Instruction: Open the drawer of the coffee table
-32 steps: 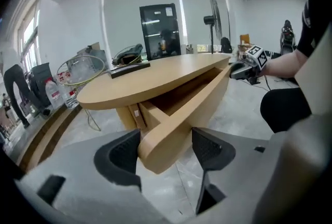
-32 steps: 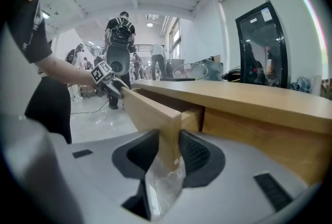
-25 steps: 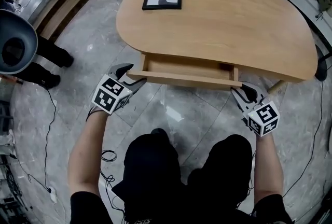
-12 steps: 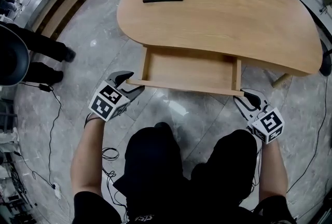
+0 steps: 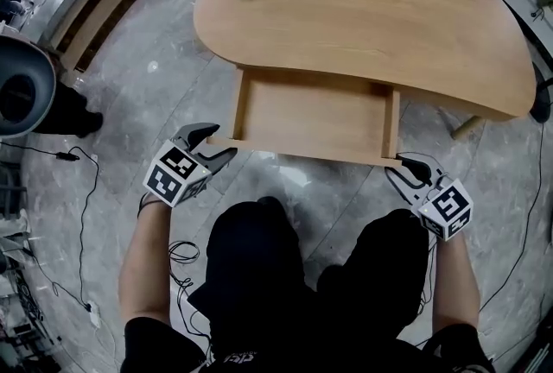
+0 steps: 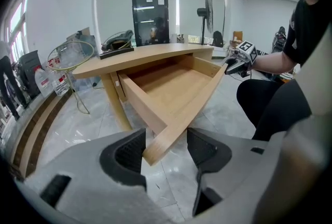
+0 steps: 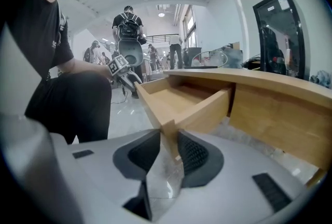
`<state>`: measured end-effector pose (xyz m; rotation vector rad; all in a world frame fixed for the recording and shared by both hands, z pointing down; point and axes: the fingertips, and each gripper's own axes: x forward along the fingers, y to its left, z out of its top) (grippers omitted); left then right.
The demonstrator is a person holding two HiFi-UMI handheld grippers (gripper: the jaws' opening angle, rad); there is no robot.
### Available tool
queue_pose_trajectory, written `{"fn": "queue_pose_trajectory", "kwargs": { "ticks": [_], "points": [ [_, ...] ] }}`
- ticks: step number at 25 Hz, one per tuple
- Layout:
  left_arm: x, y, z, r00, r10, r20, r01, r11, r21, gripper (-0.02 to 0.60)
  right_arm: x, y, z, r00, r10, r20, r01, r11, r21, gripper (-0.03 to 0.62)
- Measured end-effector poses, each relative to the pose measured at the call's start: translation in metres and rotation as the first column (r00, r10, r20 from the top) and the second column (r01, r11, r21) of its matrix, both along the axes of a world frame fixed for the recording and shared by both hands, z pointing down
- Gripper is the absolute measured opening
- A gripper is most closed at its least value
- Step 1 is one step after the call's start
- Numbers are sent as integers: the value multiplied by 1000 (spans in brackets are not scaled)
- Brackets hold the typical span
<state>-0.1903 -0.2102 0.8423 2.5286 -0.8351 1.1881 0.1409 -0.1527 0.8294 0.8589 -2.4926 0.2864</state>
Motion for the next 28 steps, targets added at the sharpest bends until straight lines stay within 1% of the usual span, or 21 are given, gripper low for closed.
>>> {"fn": "queue_pose_trajectory", "kwargs": {
  "ticks": [4, 9, 12, 16, 22, 28],
  "points": [
    [0, 11, 0, 1000, 14, -1, -14, 1000, -13, 253, 0, 11, 1, 999, -28, -22, 27, 999, -39, 112],
    [2, 23, 6, 999, 32, -3, -32, 999, -30, 241, 3, 18, 6, 996, -64, -56, 61, 996, -60, 112],
    [2, 26, 8, 999, 33, -16, -34, 999, -30, 238, 3, 20, 8, 995, -76, -59, 72, 994, -78, 112],
    [0, 32, 10, 999, 43, -3, -43, 998, -42, 235, 0, 26, 10, 990, -112, -88, 103, 990, -101, 110],
    [-6, 37, 14, 999, 50, 13, -49, 997, -61, 236, -7, 38, 16, 984, -155, -89, 142, 980, -136, 110],
    [-7, 40, 22, 999, 53, 11, -52, 997, -63, 236, -7, 41, 24, 981, -167, -102, 148, 974, -170, 116]
  ]
}}
